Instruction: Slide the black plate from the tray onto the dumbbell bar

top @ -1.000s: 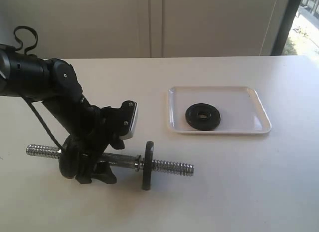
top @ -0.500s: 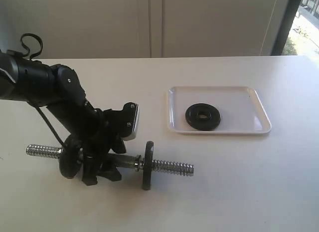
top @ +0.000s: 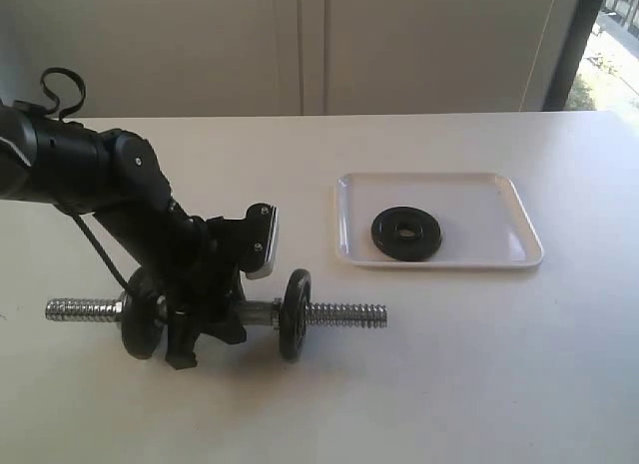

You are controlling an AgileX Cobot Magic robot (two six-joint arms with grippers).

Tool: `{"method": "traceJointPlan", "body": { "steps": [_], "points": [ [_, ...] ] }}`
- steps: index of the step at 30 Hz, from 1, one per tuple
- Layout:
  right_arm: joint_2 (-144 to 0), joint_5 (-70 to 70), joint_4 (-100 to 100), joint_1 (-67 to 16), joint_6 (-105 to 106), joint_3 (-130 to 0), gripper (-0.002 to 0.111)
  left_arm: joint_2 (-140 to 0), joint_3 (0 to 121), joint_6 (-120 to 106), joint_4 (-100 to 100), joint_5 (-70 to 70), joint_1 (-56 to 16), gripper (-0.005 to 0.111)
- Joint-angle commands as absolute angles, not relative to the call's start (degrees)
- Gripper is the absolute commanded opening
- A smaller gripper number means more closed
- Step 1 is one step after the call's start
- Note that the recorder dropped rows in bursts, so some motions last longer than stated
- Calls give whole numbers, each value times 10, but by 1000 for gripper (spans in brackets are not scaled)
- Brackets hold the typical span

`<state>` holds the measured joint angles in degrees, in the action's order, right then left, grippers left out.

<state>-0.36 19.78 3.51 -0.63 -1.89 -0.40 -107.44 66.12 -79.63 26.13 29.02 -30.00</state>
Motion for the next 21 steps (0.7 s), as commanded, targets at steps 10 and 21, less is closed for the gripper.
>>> {"method": "traceJointPlan", "body": {
  "steps": [10, 21],
  "points": [
    [0, 197, 30, -6, -13, 0, 0, -1072, 658, -793, 282, 317, -304, 0],
    [0, 197, 30, -6, -13, 0, 0, -1040, 658, -793, 296, 317, -304, 0]
  ]
}}
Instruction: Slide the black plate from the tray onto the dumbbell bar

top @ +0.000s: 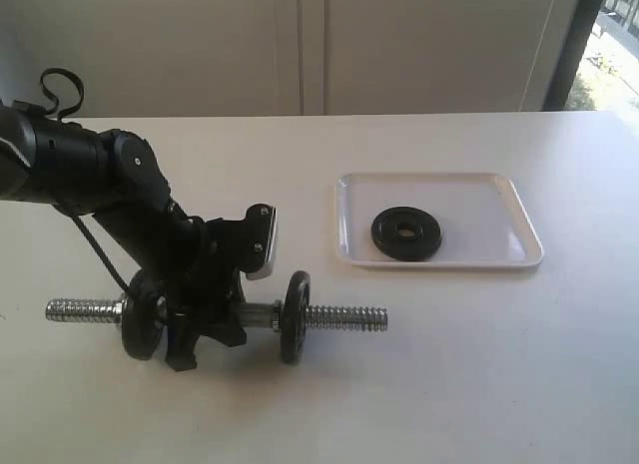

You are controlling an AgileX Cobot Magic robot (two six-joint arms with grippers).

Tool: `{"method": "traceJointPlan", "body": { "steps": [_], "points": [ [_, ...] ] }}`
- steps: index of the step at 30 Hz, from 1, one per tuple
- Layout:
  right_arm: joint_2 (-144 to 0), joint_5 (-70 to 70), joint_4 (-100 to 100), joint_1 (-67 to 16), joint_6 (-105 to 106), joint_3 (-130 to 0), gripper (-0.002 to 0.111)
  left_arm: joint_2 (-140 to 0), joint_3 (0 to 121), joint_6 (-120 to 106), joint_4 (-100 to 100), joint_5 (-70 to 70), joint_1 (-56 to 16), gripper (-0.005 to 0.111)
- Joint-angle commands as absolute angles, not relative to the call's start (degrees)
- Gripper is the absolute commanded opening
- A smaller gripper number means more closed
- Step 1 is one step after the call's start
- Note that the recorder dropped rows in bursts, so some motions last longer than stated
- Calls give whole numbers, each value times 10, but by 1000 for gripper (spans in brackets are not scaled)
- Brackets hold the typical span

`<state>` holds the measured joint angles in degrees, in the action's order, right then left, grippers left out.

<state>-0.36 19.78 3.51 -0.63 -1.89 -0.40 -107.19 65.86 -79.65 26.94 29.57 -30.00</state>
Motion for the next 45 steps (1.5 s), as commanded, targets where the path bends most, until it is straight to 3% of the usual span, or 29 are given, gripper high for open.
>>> {"method": "traceJointPlan", "body": {
  "steps": [1, 31, 39, 45],
  "points": [
    [0, 197, 30, -6, -13, 0, 0, -1034, 658, -793, 296, 317, -304, 0],
    [0, 201, 23, -6, -13, 0, 0, -1021, 658, -793, 297, 315, -304, 0],
    [0, 60, 30, -6, -17, 0, 0, -1021, 658, -793, 297, 317, -304, 0],
    [0, 53, 30, -6, -17, 0, 0, -1021, 658, -793, 297, 314, -304, 0]
  ]
}}
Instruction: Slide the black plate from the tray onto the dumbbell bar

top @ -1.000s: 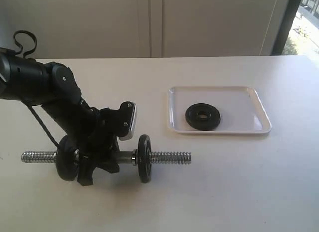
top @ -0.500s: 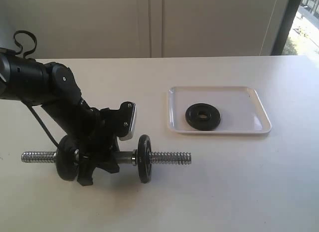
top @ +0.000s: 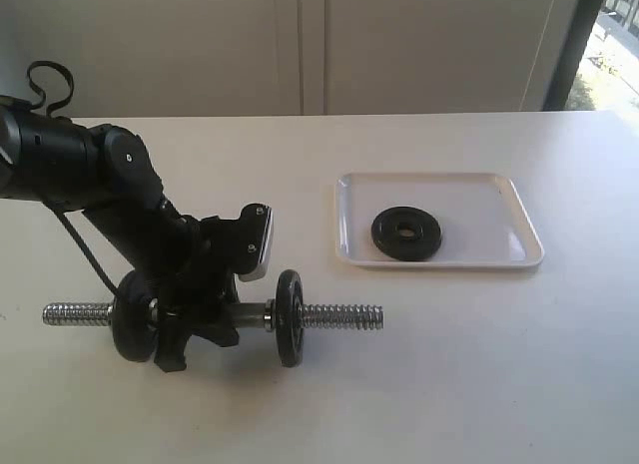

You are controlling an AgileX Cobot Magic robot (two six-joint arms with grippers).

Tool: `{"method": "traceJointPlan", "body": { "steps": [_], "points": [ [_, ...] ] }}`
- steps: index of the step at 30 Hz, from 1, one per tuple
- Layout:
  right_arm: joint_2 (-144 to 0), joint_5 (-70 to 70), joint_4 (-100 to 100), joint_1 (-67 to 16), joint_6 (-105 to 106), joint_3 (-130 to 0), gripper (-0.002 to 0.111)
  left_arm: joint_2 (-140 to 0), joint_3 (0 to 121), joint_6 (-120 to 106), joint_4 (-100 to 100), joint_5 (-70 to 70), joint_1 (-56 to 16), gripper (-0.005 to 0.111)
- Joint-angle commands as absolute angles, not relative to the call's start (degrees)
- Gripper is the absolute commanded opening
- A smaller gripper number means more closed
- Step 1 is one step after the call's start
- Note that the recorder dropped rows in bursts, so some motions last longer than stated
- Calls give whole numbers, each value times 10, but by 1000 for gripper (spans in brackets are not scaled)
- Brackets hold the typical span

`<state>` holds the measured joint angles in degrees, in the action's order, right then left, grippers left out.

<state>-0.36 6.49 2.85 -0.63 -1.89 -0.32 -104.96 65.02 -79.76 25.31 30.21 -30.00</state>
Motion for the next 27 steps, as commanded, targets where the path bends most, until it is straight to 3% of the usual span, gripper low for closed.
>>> {"method": "traceJointPlan", "body": {
  "steps": [1, 13, 23, 27],
  "points": [
    [0, 53, 30, -6, -17, 0, 0, -1021, 658, -793, 297, 315, -304, 0],
    [0, -32, 30, -6, -17, 0, 0, -1021, 658, -792, 300, 317, -304, 0],
    [0, -288, 41, -6, -108, 0, 0, -1021, 658, -792, 302, 331, -304, 0],
    [0, -279, 45, -6, -122, 0, 0, -1021, 658, -792, 302, 331, -304, 0]
  ]
}}
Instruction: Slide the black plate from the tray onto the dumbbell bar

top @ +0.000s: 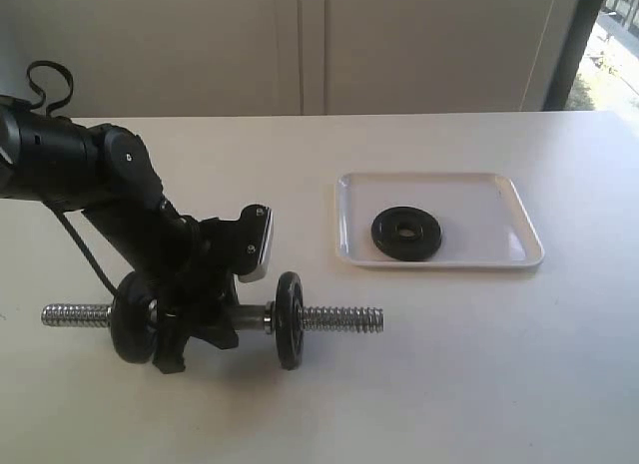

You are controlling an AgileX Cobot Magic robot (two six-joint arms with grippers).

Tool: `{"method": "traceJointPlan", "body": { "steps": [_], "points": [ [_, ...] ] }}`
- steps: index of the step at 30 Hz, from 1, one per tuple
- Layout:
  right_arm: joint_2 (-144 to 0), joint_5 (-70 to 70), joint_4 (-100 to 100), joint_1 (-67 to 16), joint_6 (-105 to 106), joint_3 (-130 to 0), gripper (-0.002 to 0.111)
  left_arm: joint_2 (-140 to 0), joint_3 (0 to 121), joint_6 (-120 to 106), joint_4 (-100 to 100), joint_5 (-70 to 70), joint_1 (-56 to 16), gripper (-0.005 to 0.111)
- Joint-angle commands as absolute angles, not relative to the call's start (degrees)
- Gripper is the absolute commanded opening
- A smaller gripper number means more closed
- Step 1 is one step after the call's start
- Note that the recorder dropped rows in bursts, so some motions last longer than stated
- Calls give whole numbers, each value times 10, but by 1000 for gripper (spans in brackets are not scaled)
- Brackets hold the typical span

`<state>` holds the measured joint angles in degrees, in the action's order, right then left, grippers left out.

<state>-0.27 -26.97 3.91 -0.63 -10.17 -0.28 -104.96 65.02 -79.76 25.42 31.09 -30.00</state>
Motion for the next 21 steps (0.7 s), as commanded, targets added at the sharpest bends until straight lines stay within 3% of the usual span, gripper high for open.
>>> {"method": "traceJointPlan", "body": {
  "steps": [1, 7, 21],
  "points": [
    [0, -265, 45, -6, -149, 0, 0, -1021, 658, -792, 305, 328, -304, 0],
    [-11, -104, 45, -6, -305, -21, 0, -1021, 658, -792, 312, 325, -304, 0],
    [-294, 47, 39, -25, -173, -205, 0, -1021, 658, -795, 312, 315, -304, 0]
  ]
}}
